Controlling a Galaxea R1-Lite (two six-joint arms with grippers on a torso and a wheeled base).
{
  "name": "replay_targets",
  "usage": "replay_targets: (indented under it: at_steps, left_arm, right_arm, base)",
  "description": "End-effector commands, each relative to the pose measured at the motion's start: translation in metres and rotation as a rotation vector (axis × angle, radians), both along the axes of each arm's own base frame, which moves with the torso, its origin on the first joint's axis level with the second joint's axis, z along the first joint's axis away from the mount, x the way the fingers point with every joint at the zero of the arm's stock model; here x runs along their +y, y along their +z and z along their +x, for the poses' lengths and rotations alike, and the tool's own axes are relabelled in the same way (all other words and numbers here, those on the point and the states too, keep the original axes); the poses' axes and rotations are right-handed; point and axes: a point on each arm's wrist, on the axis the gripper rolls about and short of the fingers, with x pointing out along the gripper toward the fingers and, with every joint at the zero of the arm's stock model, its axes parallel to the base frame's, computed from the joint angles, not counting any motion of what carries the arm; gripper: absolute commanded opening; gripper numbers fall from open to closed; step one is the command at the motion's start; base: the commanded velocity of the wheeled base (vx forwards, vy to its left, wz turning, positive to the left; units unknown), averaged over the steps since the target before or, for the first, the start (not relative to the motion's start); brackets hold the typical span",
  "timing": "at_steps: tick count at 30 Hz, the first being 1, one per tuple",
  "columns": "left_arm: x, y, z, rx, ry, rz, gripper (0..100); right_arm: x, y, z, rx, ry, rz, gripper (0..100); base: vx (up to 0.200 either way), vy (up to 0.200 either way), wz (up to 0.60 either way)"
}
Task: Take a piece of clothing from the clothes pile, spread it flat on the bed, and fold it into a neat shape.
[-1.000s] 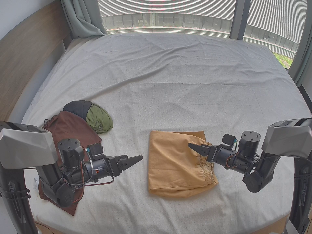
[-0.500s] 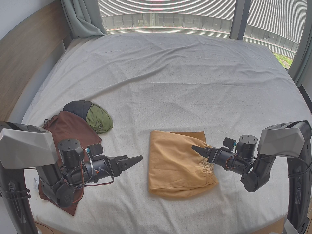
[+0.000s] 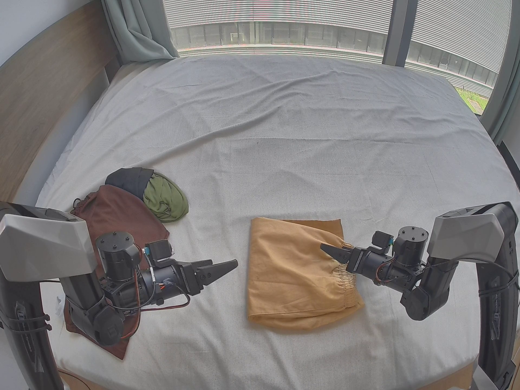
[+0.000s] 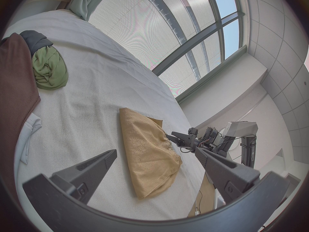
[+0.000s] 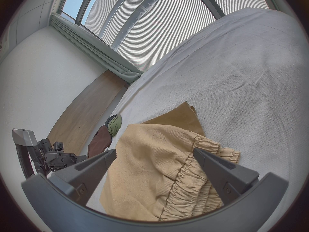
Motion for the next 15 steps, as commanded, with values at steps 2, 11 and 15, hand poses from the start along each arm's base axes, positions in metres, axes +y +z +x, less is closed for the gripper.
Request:
replay_targets:
  at_steps: [2, 11, 15]
  left_arm:
    - [0.000, -0.001, 0.000, 0.003, 0.001, 0.001, 100]
    - [-0.001, 0.000, -0.001, 0.000, -0.002, 0.000, 100]
    - [0.000, 0.001, 0.000, -0.003, 0.001, -0.001, 100]
  right_arm:
    - [0.001, 0.012, -0.006, -0.015, 0.013, 0.004, 100]
    - [0.003, 0.044, -0.025, -0.058, 0.041, 0.013, 100]
    - [0.001, 0.049, -0.033, -0.057, 0.048, 0.009, 100]
  base:
    - [0.000, 0.000, 0.00]
    - [0.000, 0.000, 0.00]
    - [0.000, 0.000, 0.00]
